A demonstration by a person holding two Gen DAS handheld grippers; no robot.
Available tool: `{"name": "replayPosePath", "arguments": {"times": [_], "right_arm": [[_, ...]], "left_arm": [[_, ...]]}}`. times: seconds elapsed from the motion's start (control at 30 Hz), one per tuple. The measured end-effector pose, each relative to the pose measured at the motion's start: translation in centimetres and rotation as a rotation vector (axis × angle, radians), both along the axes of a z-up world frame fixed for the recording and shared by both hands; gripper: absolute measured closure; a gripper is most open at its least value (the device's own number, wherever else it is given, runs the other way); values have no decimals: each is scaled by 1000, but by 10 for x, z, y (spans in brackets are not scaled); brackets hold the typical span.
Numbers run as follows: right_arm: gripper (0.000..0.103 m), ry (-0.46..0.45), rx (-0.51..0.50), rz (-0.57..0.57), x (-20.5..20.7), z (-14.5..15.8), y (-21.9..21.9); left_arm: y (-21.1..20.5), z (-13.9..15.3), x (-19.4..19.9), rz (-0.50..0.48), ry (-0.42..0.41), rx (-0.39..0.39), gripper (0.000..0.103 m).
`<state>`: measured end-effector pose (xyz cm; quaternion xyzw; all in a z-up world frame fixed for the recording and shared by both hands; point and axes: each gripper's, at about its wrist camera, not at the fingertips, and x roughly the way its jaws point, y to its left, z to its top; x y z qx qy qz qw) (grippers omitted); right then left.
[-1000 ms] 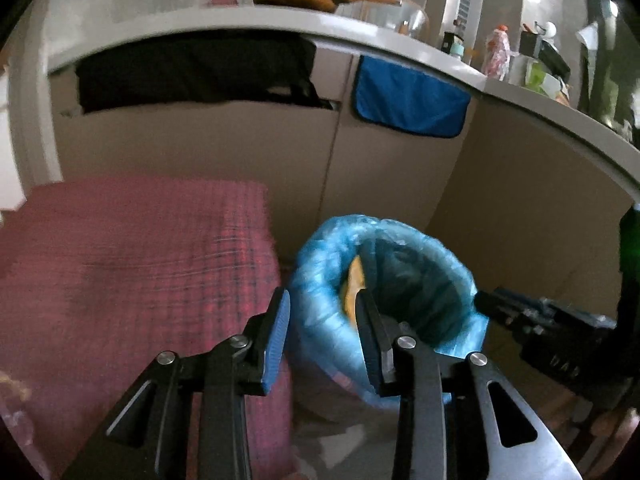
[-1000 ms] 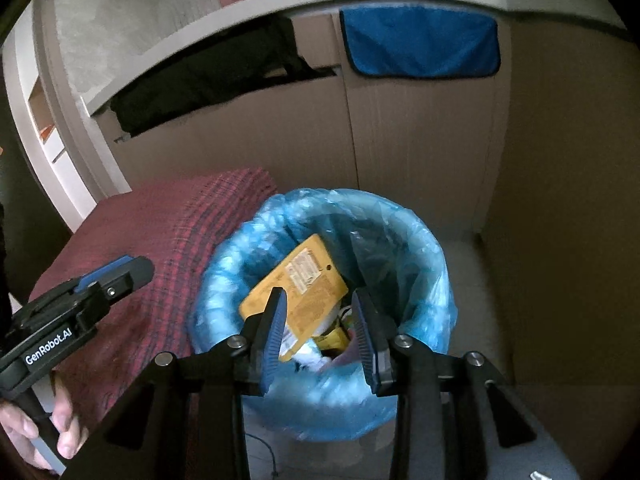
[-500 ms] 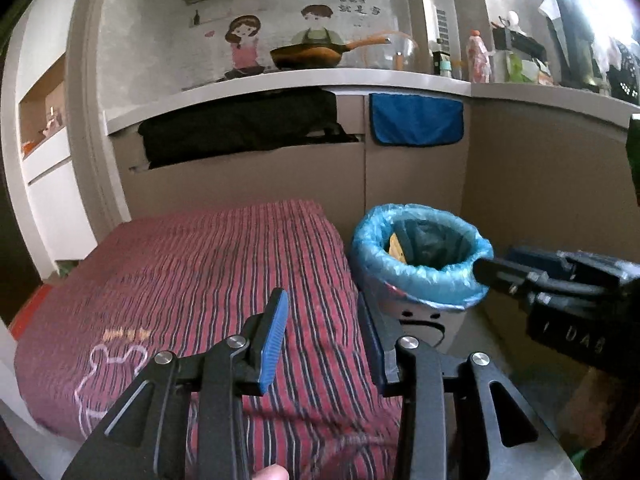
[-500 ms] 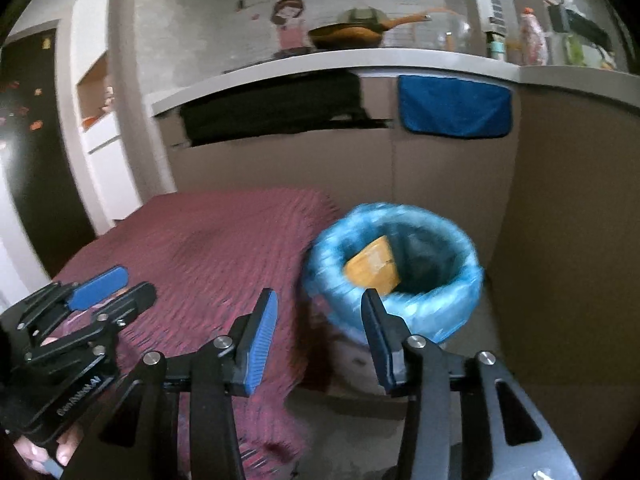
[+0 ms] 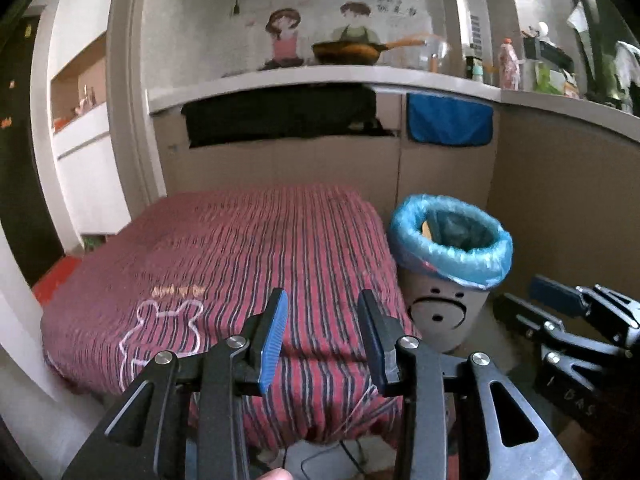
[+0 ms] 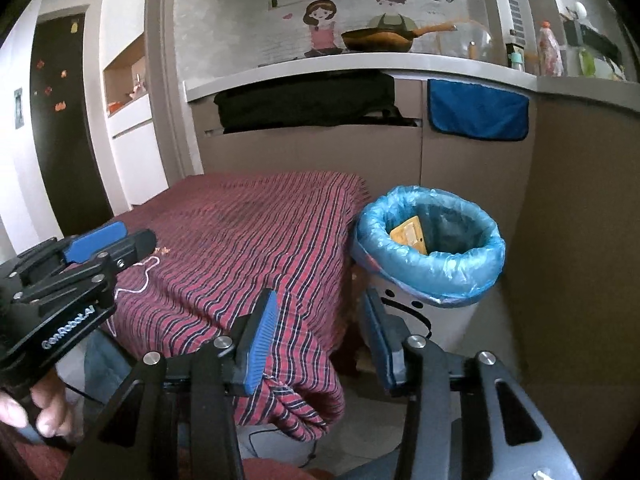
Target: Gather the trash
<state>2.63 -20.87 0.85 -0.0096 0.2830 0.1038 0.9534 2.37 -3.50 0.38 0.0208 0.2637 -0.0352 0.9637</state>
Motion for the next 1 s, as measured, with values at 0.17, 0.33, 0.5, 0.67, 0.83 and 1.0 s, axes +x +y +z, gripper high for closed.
{"name": "replayPosePath", "arguments": {"times": [0.17, 0.33, 0.5, 0.67, 0.83, 1.0], "right_arm": [[62, -18, -32, 20, -5, 2, 10], [62, -16, -53, 44, -6, 2, 16], [62, -7, -50, 53, -5, 1, 18], [62, -2, -46, 57, -5, 1, 20], [62, -4, -47, 55, -6, 1, 21], [62, -2, -42, 52, -6, 0, 21]], "left_arm": [[9, 3, -11, 46, -26, 4, 66], [10, 2, -8, 56, -9, 10, 66], [17, 1, -8, 72, -4, 0, 66], [20, 1, -10, 80, 0, -11, 66], [20, 1, -10, 72, -2, -12, 66], [21, 1, -10, 67, -1, -14, 66]]}}
